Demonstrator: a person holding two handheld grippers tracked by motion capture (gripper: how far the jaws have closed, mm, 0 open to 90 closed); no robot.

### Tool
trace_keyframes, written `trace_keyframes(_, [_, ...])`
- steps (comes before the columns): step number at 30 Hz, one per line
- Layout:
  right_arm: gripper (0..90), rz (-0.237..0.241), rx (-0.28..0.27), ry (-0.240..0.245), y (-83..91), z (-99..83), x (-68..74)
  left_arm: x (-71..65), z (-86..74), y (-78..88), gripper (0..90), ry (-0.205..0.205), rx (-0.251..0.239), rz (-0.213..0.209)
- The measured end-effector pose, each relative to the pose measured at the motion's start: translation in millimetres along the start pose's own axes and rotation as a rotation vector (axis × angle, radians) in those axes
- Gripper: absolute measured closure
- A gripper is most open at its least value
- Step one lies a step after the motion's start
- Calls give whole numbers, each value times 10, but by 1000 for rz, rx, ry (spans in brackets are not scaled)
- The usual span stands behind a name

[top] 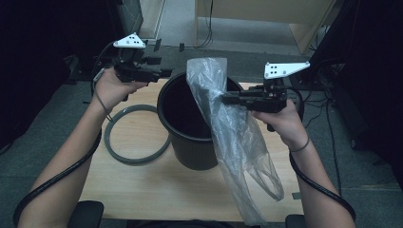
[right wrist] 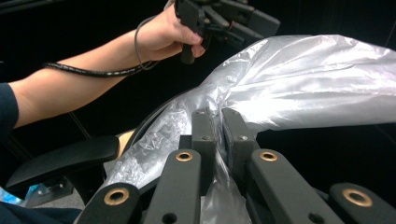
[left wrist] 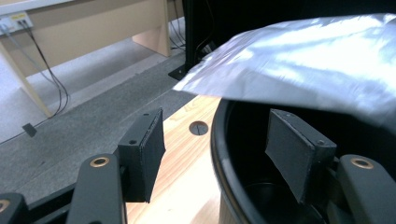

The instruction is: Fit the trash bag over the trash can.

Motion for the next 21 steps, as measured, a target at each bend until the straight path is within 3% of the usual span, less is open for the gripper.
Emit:
trace_keyframes(13, [860, 4, 36, 1, -136, -75, -42, -202, 281, -145, 364, -53, -12, -40])
trace_keyframes(21, [860, 25, 56, 11, -217, -55, 5, -339, 372, -267, 363, -85, 0, -77])
Point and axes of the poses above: each handheld gripper's, and its own axes: y roughly backward along the jaws, z roughly out of its top, x roughly to its left, the point moved 5 cm from there along -y, roughly forward along the jaws, and after that the axes turned 5 degrees about -z, right-handed, at the moved point
